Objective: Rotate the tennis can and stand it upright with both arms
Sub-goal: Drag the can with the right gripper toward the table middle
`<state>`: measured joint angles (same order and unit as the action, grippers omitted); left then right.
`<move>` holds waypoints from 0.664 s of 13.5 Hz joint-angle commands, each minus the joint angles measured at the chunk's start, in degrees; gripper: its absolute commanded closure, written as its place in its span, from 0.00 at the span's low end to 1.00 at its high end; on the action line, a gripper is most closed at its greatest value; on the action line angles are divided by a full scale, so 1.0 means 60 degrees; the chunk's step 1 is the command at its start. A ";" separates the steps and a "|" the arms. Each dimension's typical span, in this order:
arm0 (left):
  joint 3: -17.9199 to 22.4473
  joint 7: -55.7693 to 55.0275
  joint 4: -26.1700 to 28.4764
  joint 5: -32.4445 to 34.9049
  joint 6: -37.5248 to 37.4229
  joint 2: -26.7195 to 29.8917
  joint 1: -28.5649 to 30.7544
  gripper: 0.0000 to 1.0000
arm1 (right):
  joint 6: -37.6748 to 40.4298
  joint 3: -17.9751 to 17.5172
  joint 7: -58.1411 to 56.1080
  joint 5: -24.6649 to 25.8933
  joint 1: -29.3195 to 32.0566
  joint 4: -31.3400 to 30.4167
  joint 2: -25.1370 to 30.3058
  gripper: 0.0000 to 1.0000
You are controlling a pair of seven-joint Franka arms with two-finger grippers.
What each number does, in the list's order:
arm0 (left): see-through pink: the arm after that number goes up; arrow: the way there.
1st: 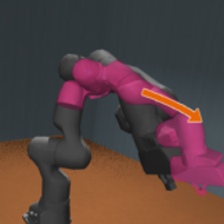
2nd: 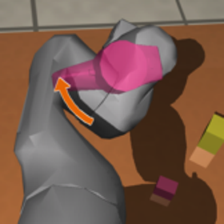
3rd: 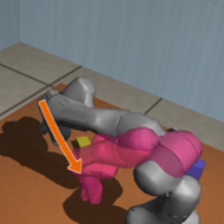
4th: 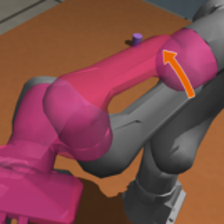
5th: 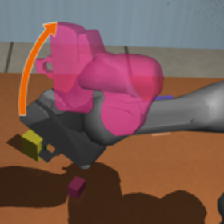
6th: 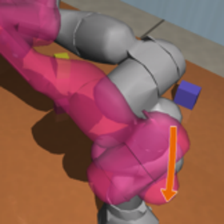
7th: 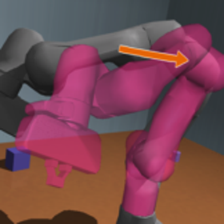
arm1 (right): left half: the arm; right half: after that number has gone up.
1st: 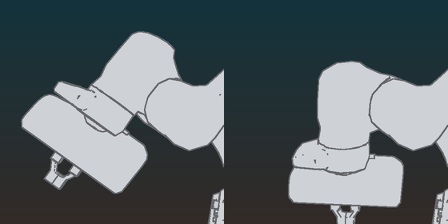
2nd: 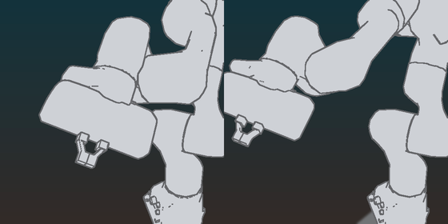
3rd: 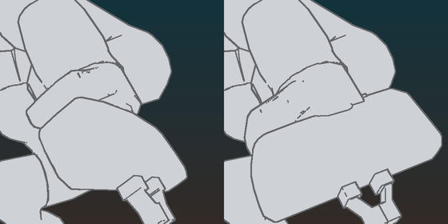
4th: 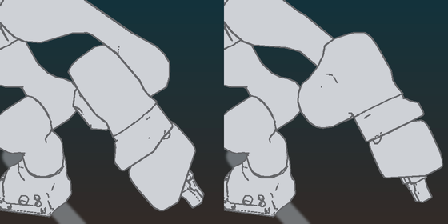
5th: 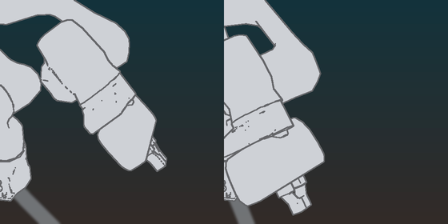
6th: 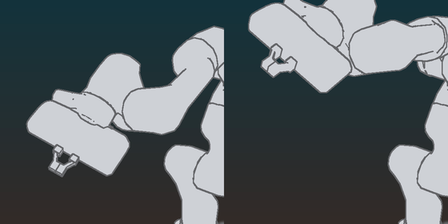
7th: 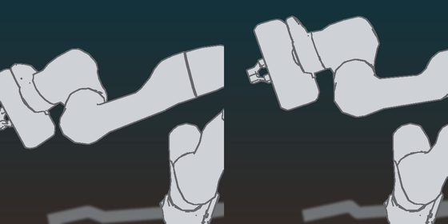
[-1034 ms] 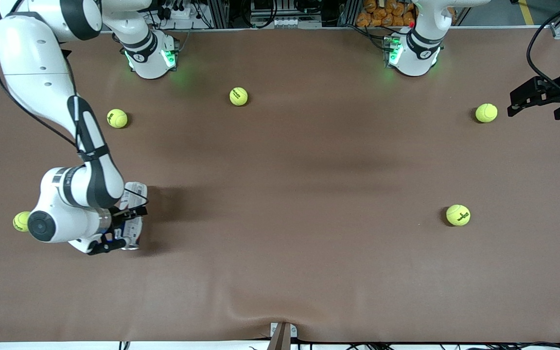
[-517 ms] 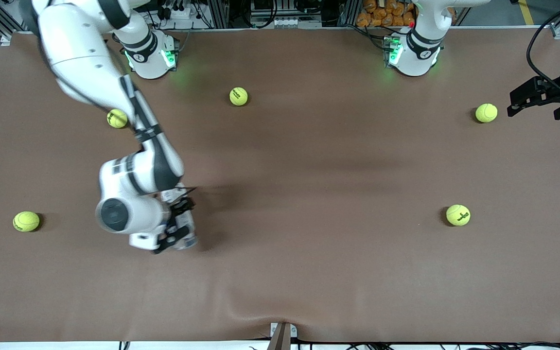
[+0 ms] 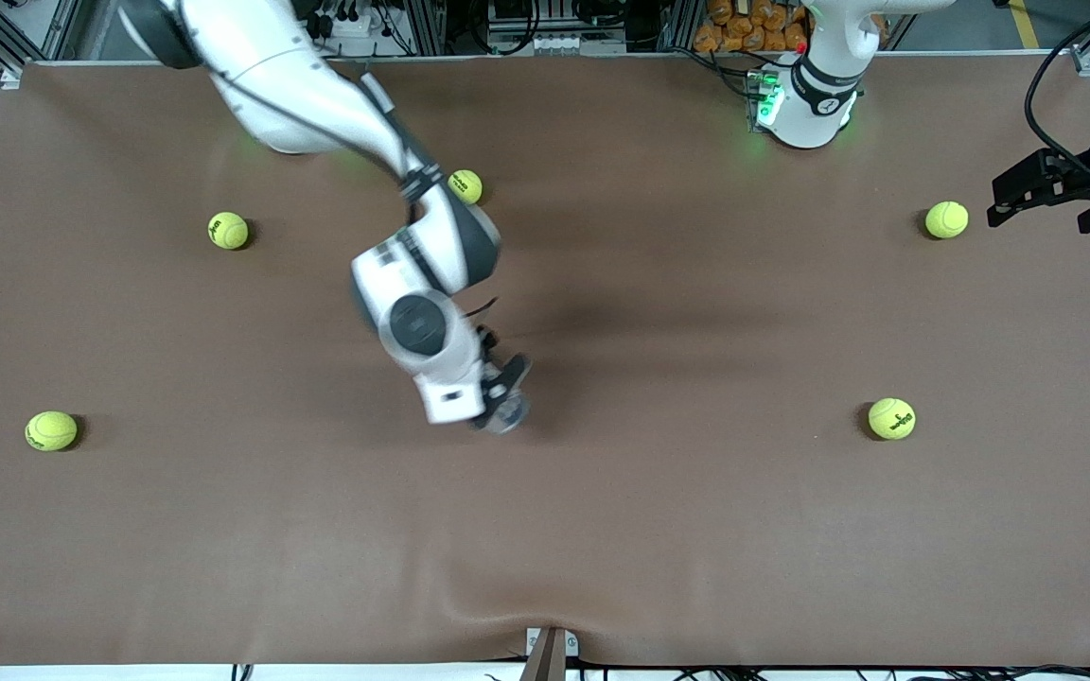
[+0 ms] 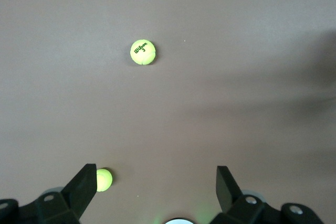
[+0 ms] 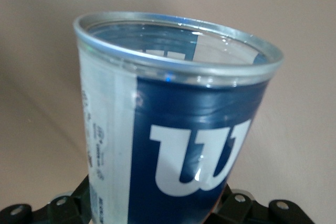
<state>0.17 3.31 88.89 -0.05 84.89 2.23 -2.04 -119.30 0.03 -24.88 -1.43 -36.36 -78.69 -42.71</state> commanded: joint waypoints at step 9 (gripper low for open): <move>0.0060 0.0165 -0.0021 -0.0488 -0.0129 -0.0182 0.0120 0.00 | -0.1342 0.0172 -0.0775 0.3517 -0.2333 0.0296 -0.1084 0.13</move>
<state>0.22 3.31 89.10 -1.22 84.86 1.04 -1.90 -126.87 0.26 -28.04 17.29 -49.52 -78.94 -47.07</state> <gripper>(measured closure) 0.000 0.128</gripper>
